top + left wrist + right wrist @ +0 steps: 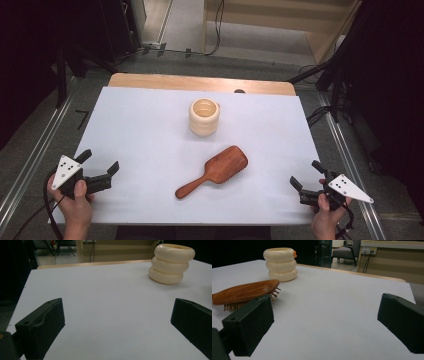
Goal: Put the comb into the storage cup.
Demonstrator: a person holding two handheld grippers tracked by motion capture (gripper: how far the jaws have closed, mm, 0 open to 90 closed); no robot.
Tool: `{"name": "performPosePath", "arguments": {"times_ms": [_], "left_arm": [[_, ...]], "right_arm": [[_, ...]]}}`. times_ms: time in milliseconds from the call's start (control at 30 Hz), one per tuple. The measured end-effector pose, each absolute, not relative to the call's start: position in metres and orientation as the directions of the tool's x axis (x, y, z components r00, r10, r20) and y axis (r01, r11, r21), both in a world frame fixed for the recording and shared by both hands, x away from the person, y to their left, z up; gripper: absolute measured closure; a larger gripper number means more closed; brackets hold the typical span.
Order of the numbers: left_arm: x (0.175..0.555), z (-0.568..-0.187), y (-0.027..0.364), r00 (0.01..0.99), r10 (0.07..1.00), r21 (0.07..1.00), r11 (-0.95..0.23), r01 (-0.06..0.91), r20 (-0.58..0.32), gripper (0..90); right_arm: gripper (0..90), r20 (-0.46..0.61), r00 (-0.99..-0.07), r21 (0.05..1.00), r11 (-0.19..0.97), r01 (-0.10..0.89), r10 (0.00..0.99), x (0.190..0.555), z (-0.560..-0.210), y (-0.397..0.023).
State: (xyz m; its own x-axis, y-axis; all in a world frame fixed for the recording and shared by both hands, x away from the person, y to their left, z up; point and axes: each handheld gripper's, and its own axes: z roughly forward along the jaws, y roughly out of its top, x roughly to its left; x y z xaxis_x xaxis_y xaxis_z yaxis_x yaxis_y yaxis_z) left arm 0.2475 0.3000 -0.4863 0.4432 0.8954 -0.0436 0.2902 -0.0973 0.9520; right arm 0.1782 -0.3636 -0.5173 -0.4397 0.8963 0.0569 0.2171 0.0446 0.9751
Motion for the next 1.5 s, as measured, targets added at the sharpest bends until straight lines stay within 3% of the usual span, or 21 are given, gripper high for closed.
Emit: {"name": "performPosePath", "arguments": {"times_ms": [467, 1000, 1500], "left_arm": [[0.244, -0.46, 0.281, 0.482, 0.874, 0.953, -0.096, 0.287, -0.057, 0.0], [0.262, -0.42, 0.242, 0.558, 0.829, 0.943, -0.209, 0.26, 0.031, 0.0], [0.283, -0.397, 0.2, 0.637, 0.77, 0.932, -0.263, 0.248, 0.047, 0.0]], "right_arm": [[0.0, 0.026, -0.441, 0.972, 0.081, 0.222, 0.897, 0.18, -0.517, -0.358], [0.0, 0.025, -0.436, 0.971, 0.081, 0.224, 0.9, 0.183, -0.517, -0.358], [0.0, 0.021, -0.421, 0.971, 0.082, 0.224, 0.907, 0.183, -0.518, -0.358]]}}
